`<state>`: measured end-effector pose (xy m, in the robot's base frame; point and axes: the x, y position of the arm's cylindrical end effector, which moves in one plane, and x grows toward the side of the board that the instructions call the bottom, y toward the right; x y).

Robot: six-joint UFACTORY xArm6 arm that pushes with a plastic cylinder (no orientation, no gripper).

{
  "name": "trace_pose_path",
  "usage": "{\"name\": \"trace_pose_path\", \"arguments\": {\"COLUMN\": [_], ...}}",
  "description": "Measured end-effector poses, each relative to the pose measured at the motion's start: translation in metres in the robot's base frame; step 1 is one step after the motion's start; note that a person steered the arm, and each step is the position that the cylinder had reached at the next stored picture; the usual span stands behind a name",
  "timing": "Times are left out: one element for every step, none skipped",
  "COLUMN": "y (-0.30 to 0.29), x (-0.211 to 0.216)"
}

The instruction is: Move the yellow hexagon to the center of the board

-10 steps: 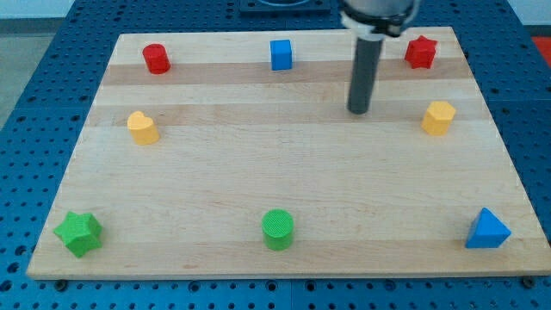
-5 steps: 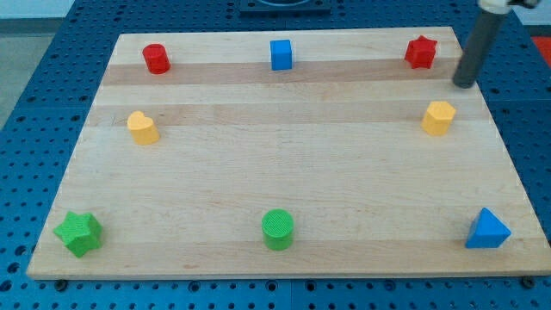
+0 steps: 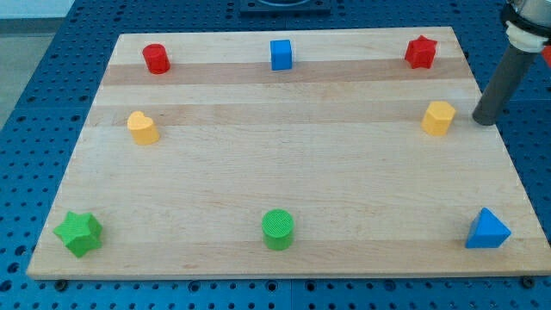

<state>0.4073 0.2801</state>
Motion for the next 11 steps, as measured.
{"name": "trace_pose_path", "arguments": {"y": [-0.021,-0.041,-0.063,-0.087,-0.116,-0.145,-0.178,-0.210,-0.240,-0.267,-0.287], "x": [0.003,0.003,0.003,0.003,0.003,0.003,0.003,0.003,0.003,0.003,0.011]}}
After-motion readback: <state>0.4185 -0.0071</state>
